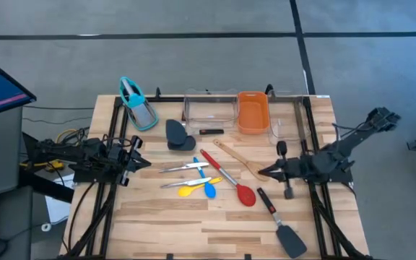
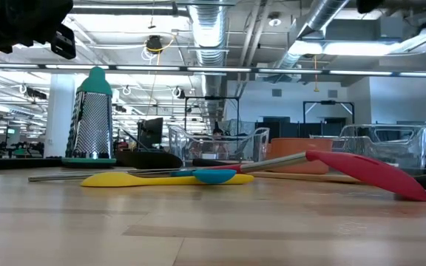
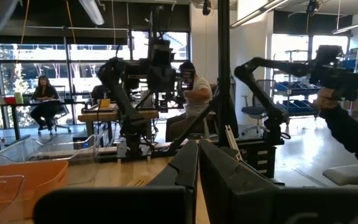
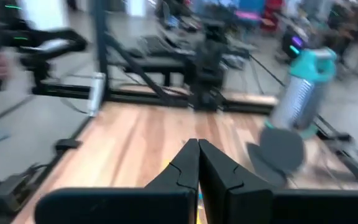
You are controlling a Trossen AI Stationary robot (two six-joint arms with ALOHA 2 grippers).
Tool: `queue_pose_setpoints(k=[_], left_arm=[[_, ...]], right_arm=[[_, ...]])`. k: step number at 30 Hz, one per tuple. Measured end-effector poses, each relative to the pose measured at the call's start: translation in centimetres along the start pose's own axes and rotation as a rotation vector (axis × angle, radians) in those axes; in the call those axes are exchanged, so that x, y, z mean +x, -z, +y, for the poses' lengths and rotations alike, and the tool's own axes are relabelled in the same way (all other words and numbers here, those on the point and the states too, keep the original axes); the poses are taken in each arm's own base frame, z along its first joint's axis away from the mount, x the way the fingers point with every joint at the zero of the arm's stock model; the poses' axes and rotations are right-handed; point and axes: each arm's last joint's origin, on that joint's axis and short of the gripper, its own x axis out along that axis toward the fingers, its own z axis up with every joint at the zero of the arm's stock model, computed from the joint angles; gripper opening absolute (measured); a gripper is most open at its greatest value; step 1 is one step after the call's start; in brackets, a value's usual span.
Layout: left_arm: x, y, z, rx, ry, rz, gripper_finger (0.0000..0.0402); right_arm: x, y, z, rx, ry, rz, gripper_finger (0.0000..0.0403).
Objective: Pick & Place Kitchen Items
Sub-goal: Put the red slotted spatula in the right transparent bin
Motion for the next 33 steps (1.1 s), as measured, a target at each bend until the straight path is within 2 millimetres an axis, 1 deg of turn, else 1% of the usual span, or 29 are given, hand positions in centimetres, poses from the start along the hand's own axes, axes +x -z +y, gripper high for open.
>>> queue_pose_setpoints(k=[2,7,11,15,18,21,24,29,33], left_arm=[[0.0,0.0,0.0,0.0,0.0,0.0,0.0003],[0.0,0.0,0.0,0.0,0.0,0.001,0.0003],[0.0,0.0,0.0,0.001,0.0,0.001,0.0003],[0.0,0.0,0.0,0.002,0.0,0.001,0.0003],[0.0,0.0,0.0,0.003,0.0,0.001,0.0003],[0.0,0.0,0.0,0.003,0.0,0.001,0.0003],[0.0,0.0,0.0,0.003,0.0,0.002,0.0003],[0.1,0.2,0.0,0.003,0.0,0.022,0.0003],[0.4,0.6,0.0,0.001,0.001,0.065,0.0003]], right_arm=[[1.2,-0.8,0.0,0.03,0.041,0.065,0.0],[4.3,-1.3,-0.1,0.107,0.148,0.282,0.0],[6.6,-1.8,-0.5,0.186,0.192,0.42,0.0],[8.8,-2.3,-0.6,0.211,0.182,0.526,0.0],[10.3,-2.2,-0.5,0.209,0.153,0.593,0.0],[11.6,-1.6,-0.2,0.177,0.134,0.64,0.0],[12.7,-0.3,0.1,0.155,0.146,0.693,0.0],[14.4,2.0,0.1,0.219,0.216,0.77,0.0],[15.5,3.4,-0.3,0.264,0.272,0.81,0.0005]])
